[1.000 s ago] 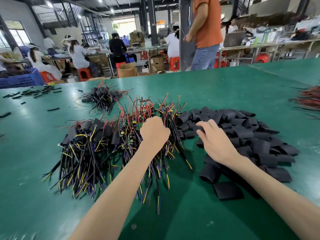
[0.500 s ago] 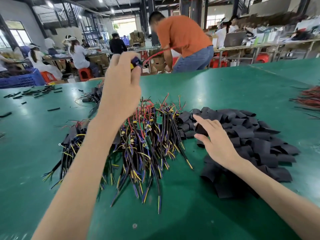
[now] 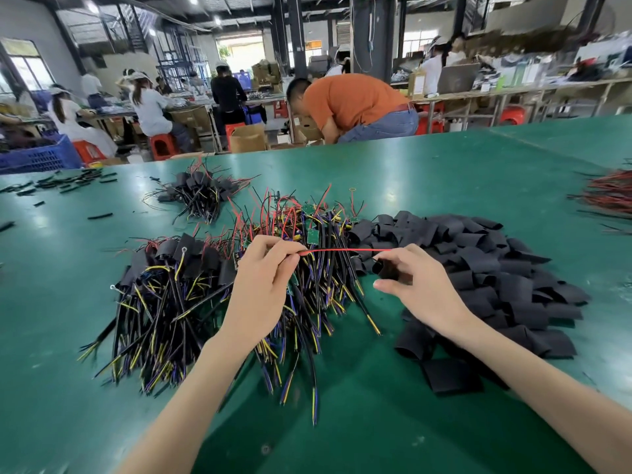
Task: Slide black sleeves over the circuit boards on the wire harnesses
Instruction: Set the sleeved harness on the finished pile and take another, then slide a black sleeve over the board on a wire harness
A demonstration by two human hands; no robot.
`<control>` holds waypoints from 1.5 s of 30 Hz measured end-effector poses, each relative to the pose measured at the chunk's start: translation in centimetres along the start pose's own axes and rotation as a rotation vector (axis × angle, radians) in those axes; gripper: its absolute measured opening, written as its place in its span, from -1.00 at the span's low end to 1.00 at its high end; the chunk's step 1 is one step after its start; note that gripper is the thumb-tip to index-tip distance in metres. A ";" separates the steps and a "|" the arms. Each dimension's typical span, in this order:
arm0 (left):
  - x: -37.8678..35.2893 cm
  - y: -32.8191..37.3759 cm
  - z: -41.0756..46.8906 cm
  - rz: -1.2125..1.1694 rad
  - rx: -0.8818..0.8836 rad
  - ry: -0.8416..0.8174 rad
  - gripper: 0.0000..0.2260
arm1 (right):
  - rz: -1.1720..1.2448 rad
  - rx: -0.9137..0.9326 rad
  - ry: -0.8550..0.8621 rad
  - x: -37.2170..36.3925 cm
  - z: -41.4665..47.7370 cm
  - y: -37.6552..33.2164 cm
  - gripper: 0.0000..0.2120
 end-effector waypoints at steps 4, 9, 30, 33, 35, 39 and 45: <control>0.3 0.0 -0.1 -0.094 0.050 0.041 -0.82 | 0.029 -0.042 -0.014 0.1 -0.1 0.1 -0.67; 0.1 0.2 -0.5 -0.029 0.021 0.000 -0.83 | 0.222 -0.128 -0.025 0.5 -0.2 0.0 -0.67; -0.2 -0.2 -0.3 0.185 -0.067 0.020 -0.83 | 0.240 -0.021 -0.016 1.3 -0.2 -1.4 -0.62; -0.7 0.5 -0.8 0.245 -0.151 -0.041 -0.72 | -0.070 0.124 0.019 1.4 -0.3 -1.7 -0.61; -1.5 1.4 -1.2 0.260 -0.215 -0.106 -0.56 | -0.278 0.257 0.021 1.2 -0.5 -1.9 -0.61; -2.7 2.9 -1.7 0.128 -0.229 -0.190 -0.44 | -0.393 0.395 -0.013 0.2 -1.0 -2.3 -0.57; -3.2 3.6 -2.0 -0.035 -0.207 -0.142 -0.65 | -0.292 0.432 -0.089 -0.8 -1.9 -3.3 -0.64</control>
Point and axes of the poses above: each hand's wrist, its own z-axis towards the middle knuckle, its own x-axis out of the back of the hand, y = z × x, the point moved 4 cm from there along z, towards the middle knuckle, and after that the axes turned 11 degrees about z, right-handed, at the moved point
